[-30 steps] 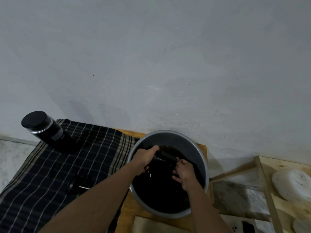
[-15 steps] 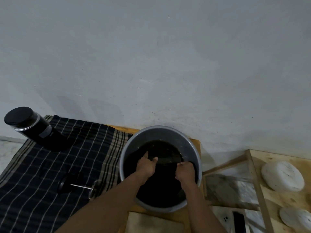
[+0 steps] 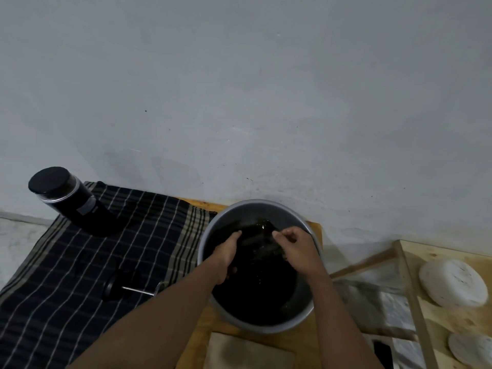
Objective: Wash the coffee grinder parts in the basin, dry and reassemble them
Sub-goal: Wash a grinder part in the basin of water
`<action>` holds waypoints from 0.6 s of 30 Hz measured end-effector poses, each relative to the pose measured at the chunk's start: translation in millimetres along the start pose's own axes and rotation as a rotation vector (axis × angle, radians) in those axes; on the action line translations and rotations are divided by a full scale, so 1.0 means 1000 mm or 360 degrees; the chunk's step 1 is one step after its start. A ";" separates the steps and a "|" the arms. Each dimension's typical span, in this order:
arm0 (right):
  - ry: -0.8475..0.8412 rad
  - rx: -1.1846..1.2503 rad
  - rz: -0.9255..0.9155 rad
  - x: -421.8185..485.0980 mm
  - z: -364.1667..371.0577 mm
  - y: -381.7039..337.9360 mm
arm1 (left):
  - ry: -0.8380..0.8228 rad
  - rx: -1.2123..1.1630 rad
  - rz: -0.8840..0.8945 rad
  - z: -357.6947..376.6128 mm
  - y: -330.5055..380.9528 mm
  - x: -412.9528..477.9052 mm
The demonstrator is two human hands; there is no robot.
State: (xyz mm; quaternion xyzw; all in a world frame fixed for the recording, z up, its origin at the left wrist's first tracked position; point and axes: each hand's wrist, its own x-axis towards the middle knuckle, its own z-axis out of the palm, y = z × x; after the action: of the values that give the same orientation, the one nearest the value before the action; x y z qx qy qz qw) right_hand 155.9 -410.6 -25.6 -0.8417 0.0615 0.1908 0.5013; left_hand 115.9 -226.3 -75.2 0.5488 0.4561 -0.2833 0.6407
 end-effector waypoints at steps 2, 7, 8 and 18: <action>0.0046 0.0142 0.0212 0.002 0.000 -0.002 | -0.0018 -0.0084 0.0051 0.001 -0.002 0.000; -0.0005 0.0282 0.0590 0.000 0.006 0.001 | -0.0040 -0.0261 0.0176 0.007 -0.010 -0.006; 0.0007 0.0301 0.0649 -0.001 0.006 0.001 | -0.0035 -0.0316 0.0231 0.007 -0.009 -0.009; -0.0099 0.1383 0.1067 -0.008 0.050 0.035 | 0.0402 0.1035 0.1582 -0.007 0.027 -0.052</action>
State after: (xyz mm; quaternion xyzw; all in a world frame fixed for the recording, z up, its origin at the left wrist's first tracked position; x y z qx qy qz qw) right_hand 125.4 -384.8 -73.0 -0.4855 0.3845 0.3218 0.7162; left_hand 115.1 -220.8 -16.7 0.8930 0.1078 -0.0078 0.4369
